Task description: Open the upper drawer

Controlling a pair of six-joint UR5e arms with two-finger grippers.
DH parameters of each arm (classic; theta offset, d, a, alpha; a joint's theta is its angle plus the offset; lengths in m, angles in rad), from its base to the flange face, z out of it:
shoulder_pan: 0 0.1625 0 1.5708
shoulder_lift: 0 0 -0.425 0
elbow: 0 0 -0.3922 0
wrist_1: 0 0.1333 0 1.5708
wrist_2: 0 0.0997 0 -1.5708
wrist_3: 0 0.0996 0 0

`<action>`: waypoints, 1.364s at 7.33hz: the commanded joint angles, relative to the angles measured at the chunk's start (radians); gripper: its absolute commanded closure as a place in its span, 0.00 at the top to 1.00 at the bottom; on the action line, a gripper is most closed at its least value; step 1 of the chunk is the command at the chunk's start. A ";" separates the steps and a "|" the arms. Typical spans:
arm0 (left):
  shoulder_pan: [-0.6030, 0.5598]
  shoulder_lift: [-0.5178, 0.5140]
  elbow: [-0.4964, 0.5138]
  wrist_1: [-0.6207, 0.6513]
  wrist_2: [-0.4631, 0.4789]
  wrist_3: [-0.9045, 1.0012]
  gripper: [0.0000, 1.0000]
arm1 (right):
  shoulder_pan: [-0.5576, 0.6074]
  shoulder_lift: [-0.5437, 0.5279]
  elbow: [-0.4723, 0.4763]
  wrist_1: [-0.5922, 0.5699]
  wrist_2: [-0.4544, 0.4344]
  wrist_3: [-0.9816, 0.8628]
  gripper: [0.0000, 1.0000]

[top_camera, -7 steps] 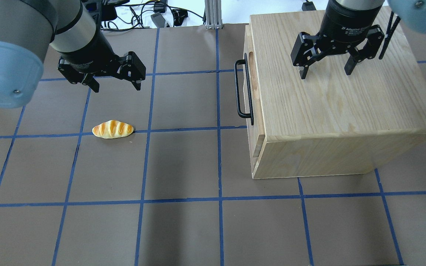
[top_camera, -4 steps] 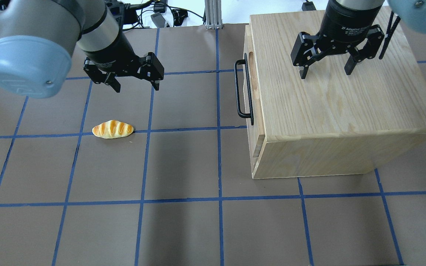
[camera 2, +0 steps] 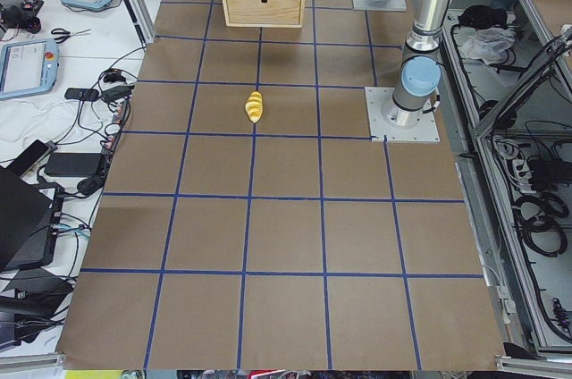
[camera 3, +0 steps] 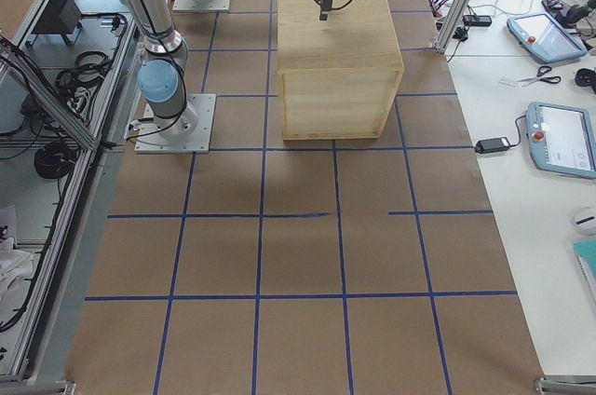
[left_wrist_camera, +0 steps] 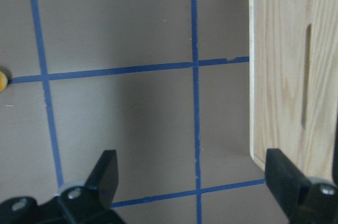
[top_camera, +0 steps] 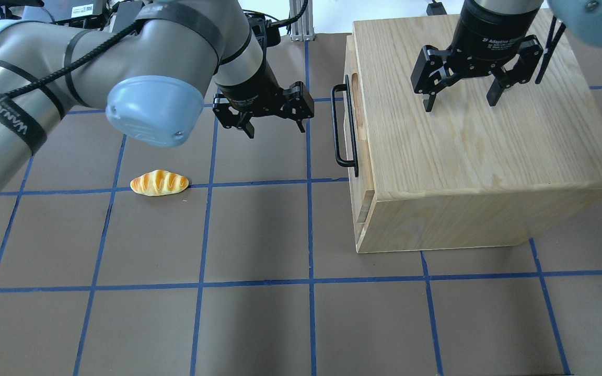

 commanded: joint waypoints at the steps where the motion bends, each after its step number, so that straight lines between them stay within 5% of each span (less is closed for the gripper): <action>1: -0.033 -0.054 0.001 0.109 -0.050 -0.047 1.00 | 0.000 0.000 0.001 0.000 0.000 0.000 1.00; 10: -0.033 -0.092 0.009 0.120 -0.128 0.066 1.00 | 0.000 0.000 0.001 0.000 0.000 0.000 1.00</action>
